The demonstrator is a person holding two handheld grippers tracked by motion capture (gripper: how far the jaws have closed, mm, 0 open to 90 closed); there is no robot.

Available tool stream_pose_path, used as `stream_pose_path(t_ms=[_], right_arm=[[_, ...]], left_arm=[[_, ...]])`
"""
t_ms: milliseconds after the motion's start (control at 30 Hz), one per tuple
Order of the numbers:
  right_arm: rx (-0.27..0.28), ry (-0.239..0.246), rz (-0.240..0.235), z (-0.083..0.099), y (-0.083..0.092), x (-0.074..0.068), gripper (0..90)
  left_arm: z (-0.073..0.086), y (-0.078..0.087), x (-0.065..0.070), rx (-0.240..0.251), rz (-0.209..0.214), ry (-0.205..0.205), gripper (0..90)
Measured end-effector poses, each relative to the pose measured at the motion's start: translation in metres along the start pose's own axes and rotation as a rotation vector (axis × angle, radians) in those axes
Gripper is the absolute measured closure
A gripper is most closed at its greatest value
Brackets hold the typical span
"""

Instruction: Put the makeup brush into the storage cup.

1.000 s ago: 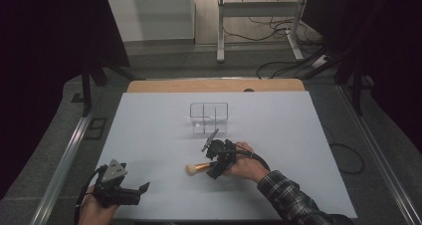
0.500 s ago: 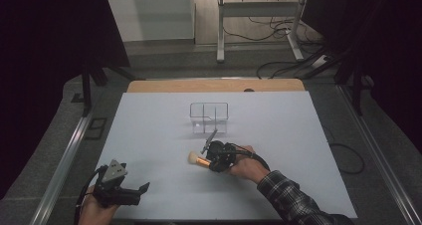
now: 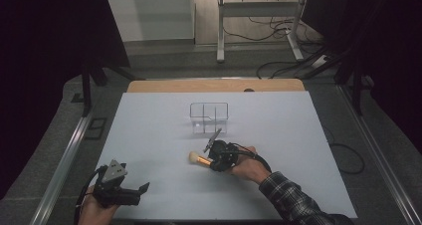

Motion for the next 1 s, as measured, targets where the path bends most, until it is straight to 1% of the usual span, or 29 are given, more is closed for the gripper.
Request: stream_pose_path(t_ms=[67,300,400,433,700,867,1000], right_arm=[[0.01,-0.003,-0.003,0.0,0.002,0.001,74.5],[0.055,-0.028,0.017,-0.001,0.011,0.004,74.4],[0.067,-0.029,0.022,0.001,0.015,0.006,74.5],[0.075,-0.037,0.023,0.001,0.016,0.006,74.5],[0.11,-0.049,0.026,0.003,0.024,0.009,74.4],[0.142,-0.07,0.036,0.001,0.029,0.01,74.4],[0.157,-0.068,0.039,0.0,0.032,0.011,74.4]], left_arm=[[0.0,0.0,0.0,0.0,0.0,0.0,0.0],[0.0,0.0,0.0,0.001,0.0,0.001,0.0],[0.0,0.0,0.0,0.001,0.0,0.001,0.0],[0.0,0.0,0.0,0.001,0.0,0.001,0.0],[0.0,0.0,0.0,0.003,0.0,0.001,0.0],[-0.001,0.001,0.0,0.007,0.002,0.0,0.0],[-0.001,0.001,0.0,0.012,0.005,0.004,0.0]])
Point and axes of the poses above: each handheld gripper's, and its own axes: y roughly backward along the jaws, z roughly out of its underside, x roughly to its right, the point moved 7 cm from there along -y, roughly forward along the jaws, and after that the axes turned 8 degrees about x, right-handed, at the moved point
